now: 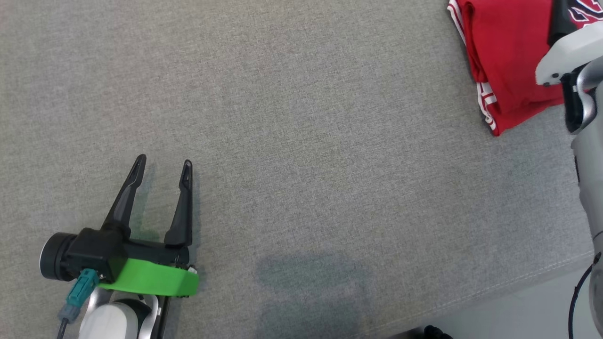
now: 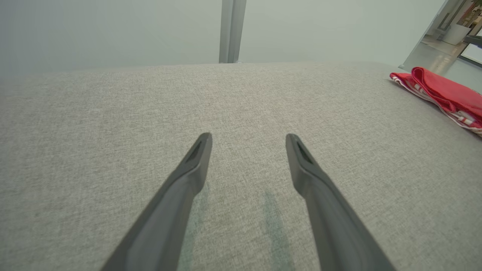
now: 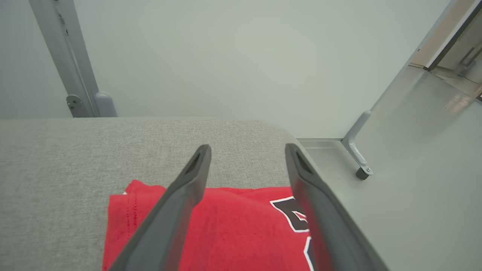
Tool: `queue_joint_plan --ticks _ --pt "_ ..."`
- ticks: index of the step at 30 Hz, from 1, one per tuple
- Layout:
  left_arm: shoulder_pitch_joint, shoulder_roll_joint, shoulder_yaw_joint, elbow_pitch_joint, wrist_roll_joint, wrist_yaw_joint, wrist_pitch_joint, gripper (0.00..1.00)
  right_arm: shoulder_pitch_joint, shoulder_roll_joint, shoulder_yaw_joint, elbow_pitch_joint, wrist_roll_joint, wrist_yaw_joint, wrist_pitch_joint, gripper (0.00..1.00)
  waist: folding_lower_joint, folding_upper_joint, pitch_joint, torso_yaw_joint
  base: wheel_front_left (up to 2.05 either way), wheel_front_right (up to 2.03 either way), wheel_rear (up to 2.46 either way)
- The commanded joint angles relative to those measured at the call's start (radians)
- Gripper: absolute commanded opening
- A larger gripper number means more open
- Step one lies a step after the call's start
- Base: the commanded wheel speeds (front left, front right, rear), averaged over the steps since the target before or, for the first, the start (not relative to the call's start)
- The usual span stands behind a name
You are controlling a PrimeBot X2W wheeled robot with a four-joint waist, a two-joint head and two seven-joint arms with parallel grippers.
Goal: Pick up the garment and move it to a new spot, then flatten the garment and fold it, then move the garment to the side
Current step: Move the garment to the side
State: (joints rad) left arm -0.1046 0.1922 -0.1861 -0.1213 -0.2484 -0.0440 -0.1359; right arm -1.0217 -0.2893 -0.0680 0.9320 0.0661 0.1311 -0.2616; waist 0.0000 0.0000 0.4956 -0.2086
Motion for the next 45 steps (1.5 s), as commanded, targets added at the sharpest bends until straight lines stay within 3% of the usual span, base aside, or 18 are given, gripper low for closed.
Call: queue_joint_plan --ticks 1,16,33,45 --pt "-0.009 -0.002 0.008 0.006 -0.010 0.003 -0.011 1.00 0.023 0.010 0.012 -0.024 0.000 -0.001 -0.004 1.00 0.0000 0.0000 -0.027 0.002 0.00 0.00 0.00" --pt "0.029 -0.051 0.114 0.155 -0.094 0.035 -0.122 1.00 0.272 0.105 0.222 -0.260 0.123 -0.001 -0.004 1.00 0.0000 0.0000 -0.270 0.040 0.00 0.00 0.00" --pt "0.224 -0.135 0.185 0.223 -0.090 0.055 -0.128 1.00 0.784 0.229 0.188 -0.585 0.114 -0.001 -0.004 1.00 0.0000 0.0000 -0.493 0.166 0.00 0.00 0.00" --pt "0.229 -0.141 0.154 0.243 -0.066 0.056 -0.128 1.00 0.899 0.238 0.191 -0.659 0.141 -0.001 -0.004 1.00 0.0000 0.0000 -0.504 0.190 0.00 0.00 0.00"
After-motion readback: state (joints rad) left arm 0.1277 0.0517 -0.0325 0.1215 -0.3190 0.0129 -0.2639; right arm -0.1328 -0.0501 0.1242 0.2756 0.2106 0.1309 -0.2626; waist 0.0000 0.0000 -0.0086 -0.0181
